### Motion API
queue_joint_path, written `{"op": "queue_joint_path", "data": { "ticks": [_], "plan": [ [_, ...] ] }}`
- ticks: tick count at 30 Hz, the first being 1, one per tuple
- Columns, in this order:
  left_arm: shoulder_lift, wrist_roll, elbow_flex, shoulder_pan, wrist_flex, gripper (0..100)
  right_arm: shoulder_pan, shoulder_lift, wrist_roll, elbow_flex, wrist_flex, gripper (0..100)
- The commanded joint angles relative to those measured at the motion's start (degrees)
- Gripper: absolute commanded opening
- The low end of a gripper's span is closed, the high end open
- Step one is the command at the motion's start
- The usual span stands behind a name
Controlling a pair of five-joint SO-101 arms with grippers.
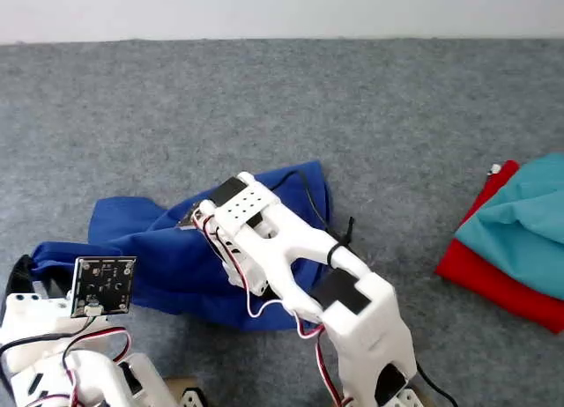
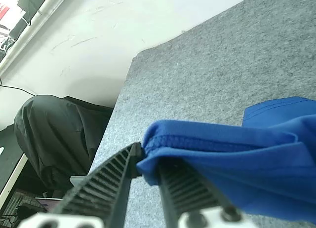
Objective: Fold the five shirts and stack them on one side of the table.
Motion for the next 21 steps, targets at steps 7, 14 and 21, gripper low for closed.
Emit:
{"op": "queue_joint_path", "data": {
  "ticks": [7, 14, 21],
  "plan": [
    [-0.4, 0.9, -0.6, -0.4, -5.5, 2, 7.0, -21.0, 3.6, -9.6, 6.5, 1.0],
    [-0.3, 6.6, -1.8, -0.3, -15.6, 2, 14.7, -38.2, 4.8, -13.9, 6.5, 1.0],
    [0.0, 6.6, -6.3, -0.3, -21.9, 2, 25.2, -50.9, 4.8, -23.1, 4.3, 1.0]
  ]
}}
